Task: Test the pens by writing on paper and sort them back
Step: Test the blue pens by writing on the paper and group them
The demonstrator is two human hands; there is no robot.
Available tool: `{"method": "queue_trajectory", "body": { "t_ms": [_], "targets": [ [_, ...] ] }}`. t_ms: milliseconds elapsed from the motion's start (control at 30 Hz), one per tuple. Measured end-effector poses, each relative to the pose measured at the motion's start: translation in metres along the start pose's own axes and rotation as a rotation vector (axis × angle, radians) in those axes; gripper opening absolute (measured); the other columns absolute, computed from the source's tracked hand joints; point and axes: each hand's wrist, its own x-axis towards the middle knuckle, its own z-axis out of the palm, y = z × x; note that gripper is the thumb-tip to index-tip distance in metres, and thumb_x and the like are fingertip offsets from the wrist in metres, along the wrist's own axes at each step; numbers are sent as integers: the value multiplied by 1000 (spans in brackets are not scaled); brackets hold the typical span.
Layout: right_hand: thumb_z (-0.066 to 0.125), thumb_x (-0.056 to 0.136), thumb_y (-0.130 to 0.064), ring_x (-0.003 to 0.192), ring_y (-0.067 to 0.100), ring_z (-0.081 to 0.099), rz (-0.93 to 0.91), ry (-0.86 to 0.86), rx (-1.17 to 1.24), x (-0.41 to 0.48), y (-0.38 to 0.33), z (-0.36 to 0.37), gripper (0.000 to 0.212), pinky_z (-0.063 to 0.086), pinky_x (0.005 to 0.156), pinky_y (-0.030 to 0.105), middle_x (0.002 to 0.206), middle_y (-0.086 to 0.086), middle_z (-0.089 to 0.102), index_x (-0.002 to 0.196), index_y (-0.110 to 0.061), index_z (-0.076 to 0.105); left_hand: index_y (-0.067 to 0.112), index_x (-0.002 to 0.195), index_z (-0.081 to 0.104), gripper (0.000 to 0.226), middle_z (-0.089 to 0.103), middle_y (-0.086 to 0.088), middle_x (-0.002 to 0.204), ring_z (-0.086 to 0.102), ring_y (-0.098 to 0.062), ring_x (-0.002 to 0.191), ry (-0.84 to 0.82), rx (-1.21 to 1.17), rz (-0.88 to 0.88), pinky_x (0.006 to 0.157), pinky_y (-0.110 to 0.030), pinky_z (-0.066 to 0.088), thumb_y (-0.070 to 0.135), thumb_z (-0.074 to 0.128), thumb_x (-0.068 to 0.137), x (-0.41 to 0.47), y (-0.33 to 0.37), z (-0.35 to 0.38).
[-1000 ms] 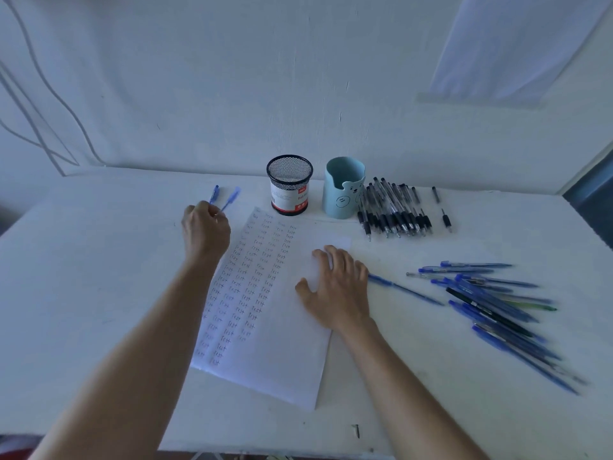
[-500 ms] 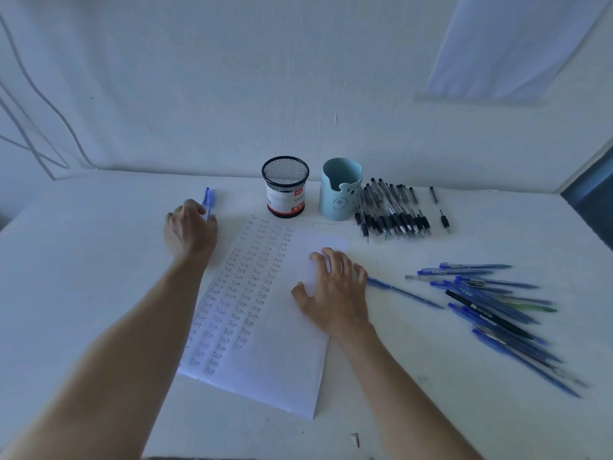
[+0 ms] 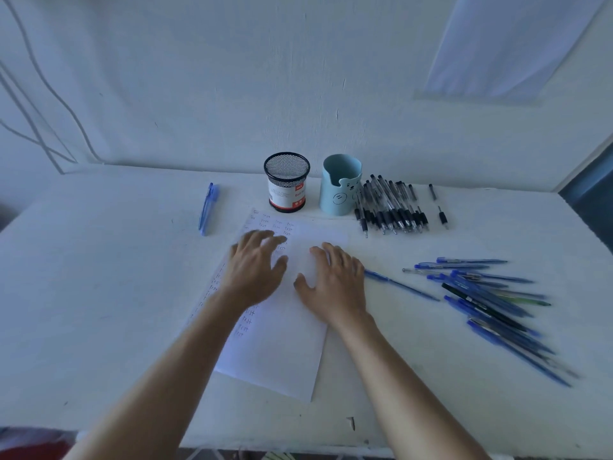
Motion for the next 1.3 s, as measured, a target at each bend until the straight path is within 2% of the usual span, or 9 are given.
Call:
{"method": "queue_trajectory", "body": {
  "t_ms": [167,300,400,600,700,833,1000,1133,1300],
  "targets": [
    [27,75,-60,137,30,43,-15,-48,33,3,3,-2,79,31,109,50,146,9,50,133,-16,57,24,147,45,79,40,1,155,26,-23,146,-88,86,11,118,-37,16,64,18,84,-16,-2,11],
    [19,76,-60,148,30,26,-70,-164,67,0,12,-4,86,19,119,47,157,12,35,143,-13,46,22,146,46,82,41,0,154,28,-23,144,-67,106,37,117,-34,16,63,14,83,-18,0,9],
    [34,83,-47,136,35,44,-118,-67,126,-12,19,-4,66,34,113,49,142,16,53,127,-6,60,23,147,46,83,41,1,154,27,-22,145,-75,105,36,117,-34,15,63,13,83,-17,0,8],
    [49,72,-21,103,28,60,85,322,-29,-33,45,-23,35,41,85,41,107,0,67,102,-16,68,24,147,45,81,40,2,154,27,-22,145,-79,105,40,118,-35,16,63,13,83,-17,0,7],
    [64,70,-11,93,34,61,274,271,-81,-34,65,-30,31,43,78,43,97,5,68,101,-16,69,25,147,45,81,41,2,154,27,-22,145,-82,99,35,118,-35,16,64,14,83,-17,0,7],
    [61,91,-10,94,34,60,238,148,-27,-23,73,-44,23,45,78,41,100,8,67,113,-15,68,25,146,48,74,42,3,154,27,-22,145,-93,65,20,118,-35,16,62,24,86,-17,1,5],
    [60,95,-17,102,25,65,252,38,396,-6,32,-52,26,44,85,30,108,5,72,119,-12,67,21,141,55,45,46,1,152,30,-24,146,-65,-23,-11,118,-36,17,37,50,99,-17,-1,6],
    [68,89,-20,105,21,64,273,-90,557,4,-5,-40,35,37,78,17,105,3,74,123,-11,64,12,128,65,49,59,-5,139,46,-28,137,-24,-119,-11,115,-38,29,29,41,88,-16,-7,4],
    [73,87,-31,97,20,65,289,-57,591,7,-16,-26,30,47,83,28,101,2,74,111,-14,67,8,122,69,36,62,-8,135,50,-29,133,9,-154,-7,113,-34,31,17,53,91,-17,-6,3]
  ]
}}
